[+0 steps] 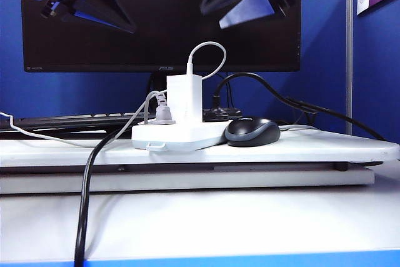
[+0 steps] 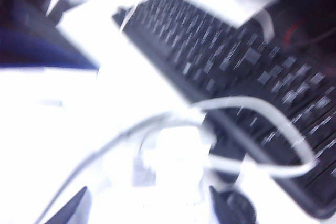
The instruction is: Unplug the white charger from the socket, then place it next to the socket.
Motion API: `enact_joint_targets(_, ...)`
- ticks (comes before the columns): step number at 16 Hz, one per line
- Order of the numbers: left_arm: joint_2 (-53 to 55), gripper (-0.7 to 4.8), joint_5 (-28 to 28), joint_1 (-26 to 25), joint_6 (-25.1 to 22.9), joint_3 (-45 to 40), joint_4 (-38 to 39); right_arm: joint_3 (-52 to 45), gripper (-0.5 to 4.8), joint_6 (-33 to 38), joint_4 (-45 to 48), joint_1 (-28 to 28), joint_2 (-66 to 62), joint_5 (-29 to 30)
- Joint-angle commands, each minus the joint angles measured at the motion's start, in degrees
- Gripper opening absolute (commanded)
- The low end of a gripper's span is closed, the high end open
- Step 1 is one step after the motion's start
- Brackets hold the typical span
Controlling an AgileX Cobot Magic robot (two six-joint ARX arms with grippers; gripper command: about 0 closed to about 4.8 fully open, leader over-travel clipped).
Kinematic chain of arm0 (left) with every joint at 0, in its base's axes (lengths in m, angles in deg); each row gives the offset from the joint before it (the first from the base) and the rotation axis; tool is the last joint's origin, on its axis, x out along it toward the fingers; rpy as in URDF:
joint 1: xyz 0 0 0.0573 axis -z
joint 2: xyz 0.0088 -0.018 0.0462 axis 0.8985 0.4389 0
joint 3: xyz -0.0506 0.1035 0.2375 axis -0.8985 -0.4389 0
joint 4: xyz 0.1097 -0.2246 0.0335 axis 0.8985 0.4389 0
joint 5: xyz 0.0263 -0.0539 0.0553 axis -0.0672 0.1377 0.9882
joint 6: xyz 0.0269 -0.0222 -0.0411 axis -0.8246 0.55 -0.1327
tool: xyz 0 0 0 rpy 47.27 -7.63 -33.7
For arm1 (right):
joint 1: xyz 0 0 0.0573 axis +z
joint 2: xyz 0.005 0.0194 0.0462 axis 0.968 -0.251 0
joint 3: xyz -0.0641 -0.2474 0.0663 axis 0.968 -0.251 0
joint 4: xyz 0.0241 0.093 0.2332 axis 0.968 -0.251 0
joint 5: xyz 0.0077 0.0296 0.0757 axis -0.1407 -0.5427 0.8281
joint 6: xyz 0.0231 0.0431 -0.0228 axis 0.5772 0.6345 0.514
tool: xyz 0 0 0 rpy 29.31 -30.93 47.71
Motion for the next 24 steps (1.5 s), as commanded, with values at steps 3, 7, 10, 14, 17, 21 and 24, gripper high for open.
enact_joint_targets(3, 0.04, -0.05, -1.66, 1.99, -2.32, 0.2, 0.33, 0.17, 2.84, -2.12, -1.55, 0.07, -4.15, 0.37)
enact_joint_targets(7, 0.04, -0.05, -1.92, 2.93, -4.26, 0.17, 2.86, 0.17, 2.84, -2.16, 0.92, 1.36, -7.89, -0.09)
enact_joint_targets(10, 0.04, -0.05, -1.79, 3.52, -8.17, 0.17, 7.69, 0.17, 2.84, -2.16, 4.48, 3.34, -10.16, -2.43)
enact_joint_targets(14, 0.31, -0.05, -1.99, 3.76, -10.03, 0.17, 10.51, 0.17, 2.84, -2.56, 8.22, 4.44, -11.54, -5.75)
enact_joint_targets(17, 1.86, -0.05, -2.12, 4.52, -10.03, 0.17, 10.64, 0.2, 2.84, -3.13, 9.6, 4.44, -12.61, -6.93)
enact_joint_targets(21, 4.39, -0.05, -2.99, 7.15, -10.32, 0.17, 10.73, 0.2, 2.84, -3.13, 11.98, 4.46, -14.88, -6.69)
enact_joint_targets(24, 6.25, -0.05, -2.86, 8.41, -10.29, 0.17, 10.25, 0.2, 2.84, -3.15, 13.11, 4.46, -15.69, -6.75)
